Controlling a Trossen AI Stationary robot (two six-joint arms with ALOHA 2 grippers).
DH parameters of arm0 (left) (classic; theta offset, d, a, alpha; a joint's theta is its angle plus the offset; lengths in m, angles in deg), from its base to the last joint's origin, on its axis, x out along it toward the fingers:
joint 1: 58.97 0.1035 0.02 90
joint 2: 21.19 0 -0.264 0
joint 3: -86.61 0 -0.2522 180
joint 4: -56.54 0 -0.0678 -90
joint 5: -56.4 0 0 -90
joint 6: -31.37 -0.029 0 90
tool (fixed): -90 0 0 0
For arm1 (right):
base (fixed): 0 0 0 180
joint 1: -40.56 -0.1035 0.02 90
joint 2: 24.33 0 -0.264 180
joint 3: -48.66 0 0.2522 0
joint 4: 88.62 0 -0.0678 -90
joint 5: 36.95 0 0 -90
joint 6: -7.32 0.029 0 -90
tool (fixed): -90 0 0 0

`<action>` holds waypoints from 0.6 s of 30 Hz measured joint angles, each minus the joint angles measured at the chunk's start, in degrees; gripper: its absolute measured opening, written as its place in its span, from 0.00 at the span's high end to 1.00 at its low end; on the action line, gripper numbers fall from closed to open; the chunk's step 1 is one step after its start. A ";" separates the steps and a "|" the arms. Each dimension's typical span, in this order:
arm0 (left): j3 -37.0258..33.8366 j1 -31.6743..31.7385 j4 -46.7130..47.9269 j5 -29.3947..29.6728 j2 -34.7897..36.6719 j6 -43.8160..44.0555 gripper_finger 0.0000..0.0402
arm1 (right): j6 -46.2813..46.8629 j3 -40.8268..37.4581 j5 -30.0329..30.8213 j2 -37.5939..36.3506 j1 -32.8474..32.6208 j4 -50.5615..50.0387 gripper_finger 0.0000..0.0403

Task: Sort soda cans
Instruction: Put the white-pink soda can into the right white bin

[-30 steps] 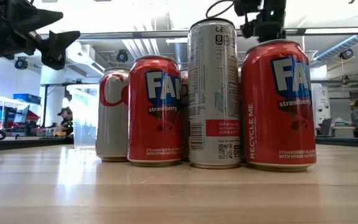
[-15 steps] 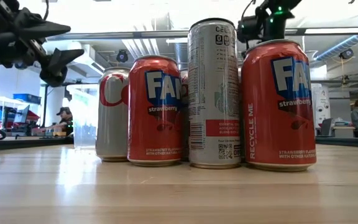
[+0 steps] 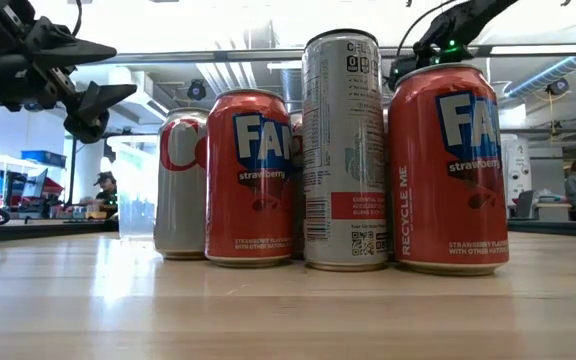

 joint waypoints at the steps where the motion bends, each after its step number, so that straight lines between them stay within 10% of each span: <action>1: 0.00 0.00 0.00 0.00 -0.14 0.00 0.43 | 0.23 -0.02 -0.91 0.35 0.44 -0.32 0.36; 18: 0.00 0.00 0.04 -0.02 -2.04 -0.03 0.43 | 2.40 7.13 0.55 -2.35 0.20 -8.66 0.10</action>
